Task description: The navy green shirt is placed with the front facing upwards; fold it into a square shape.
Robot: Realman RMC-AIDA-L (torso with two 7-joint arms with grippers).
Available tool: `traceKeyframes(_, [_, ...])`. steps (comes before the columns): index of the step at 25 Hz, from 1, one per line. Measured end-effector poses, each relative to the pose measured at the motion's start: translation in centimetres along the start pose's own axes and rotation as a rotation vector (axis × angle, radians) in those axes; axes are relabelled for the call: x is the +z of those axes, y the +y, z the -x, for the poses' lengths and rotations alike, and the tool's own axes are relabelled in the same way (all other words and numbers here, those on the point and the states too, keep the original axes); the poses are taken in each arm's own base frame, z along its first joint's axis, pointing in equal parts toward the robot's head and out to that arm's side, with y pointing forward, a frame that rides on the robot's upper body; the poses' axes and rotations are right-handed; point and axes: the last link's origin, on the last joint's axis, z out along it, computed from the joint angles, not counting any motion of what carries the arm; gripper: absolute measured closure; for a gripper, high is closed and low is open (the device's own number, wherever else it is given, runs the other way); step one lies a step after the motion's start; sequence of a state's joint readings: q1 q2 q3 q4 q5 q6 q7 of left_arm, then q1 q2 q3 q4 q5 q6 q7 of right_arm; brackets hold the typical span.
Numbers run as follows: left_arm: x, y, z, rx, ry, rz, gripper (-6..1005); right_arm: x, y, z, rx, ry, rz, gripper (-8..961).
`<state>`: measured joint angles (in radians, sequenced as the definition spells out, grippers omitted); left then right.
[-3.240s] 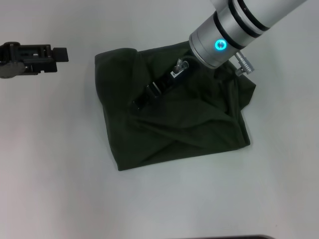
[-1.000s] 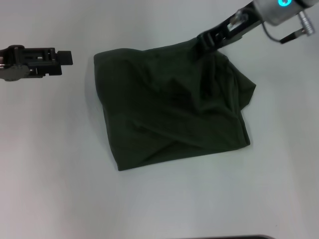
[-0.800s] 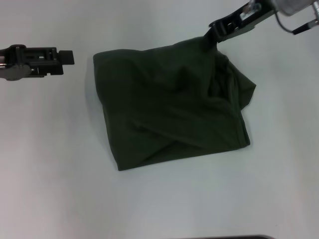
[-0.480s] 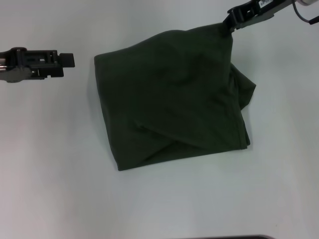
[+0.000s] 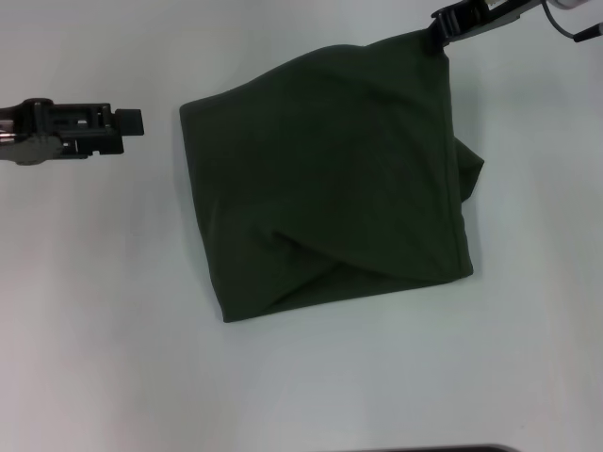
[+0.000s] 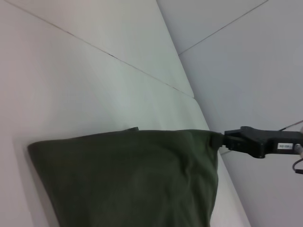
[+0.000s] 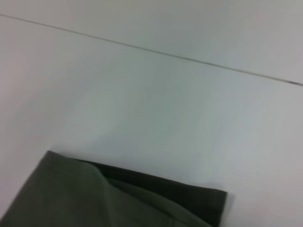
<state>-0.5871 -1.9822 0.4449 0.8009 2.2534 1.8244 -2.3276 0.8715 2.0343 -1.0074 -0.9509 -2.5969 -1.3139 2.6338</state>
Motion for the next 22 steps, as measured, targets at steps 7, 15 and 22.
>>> traceKeyframes(7, [0.0,-0.1,0.1,-0.002,-0.001,0.0,278,1.5,-0.5,-0.3,0.012,-0.01,-0.032,927])
traceKeyframes(15, [0.1,0.0,0.2,-0.002,-0.002,0.002,277,2.2,-1.3,-0.2,0.023,-0.052,-0.083,786])
traceKeyframes(22, [0.1,0.0,0.2,0.006,0.0,0.004,277,0.4,-2.4,0.6,0.06,-0.104,-0.077,572])
